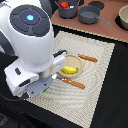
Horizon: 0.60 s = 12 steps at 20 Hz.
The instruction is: Interact with the objects in diverse but meaningful ways.
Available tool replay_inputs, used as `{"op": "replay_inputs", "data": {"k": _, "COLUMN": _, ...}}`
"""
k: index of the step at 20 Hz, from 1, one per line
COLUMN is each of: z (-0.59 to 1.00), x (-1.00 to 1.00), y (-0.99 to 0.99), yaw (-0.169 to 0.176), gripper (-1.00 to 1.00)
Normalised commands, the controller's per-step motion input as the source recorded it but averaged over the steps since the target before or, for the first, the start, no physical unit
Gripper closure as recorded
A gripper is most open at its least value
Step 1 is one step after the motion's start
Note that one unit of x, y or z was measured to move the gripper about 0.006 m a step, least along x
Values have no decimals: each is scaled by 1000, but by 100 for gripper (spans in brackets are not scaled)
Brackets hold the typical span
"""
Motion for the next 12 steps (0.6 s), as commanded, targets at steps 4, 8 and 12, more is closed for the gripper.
{"op": "replay_inputs", "data": {"k": 4, "z": 542, "x": -360, "y": -87, "yaw": 22, "gripper": 100}}
{"op": "replay_inputs", "data": {"k": 8, "z": 1000, "x": -96, "y": -39, "yaw": 12, "gripper": 100}}
{"op": "replay_inputs", "data": {"k": 12, "z": 1000, "x": 222, "y": 394, "yaw": 40, "gripper": 100}}
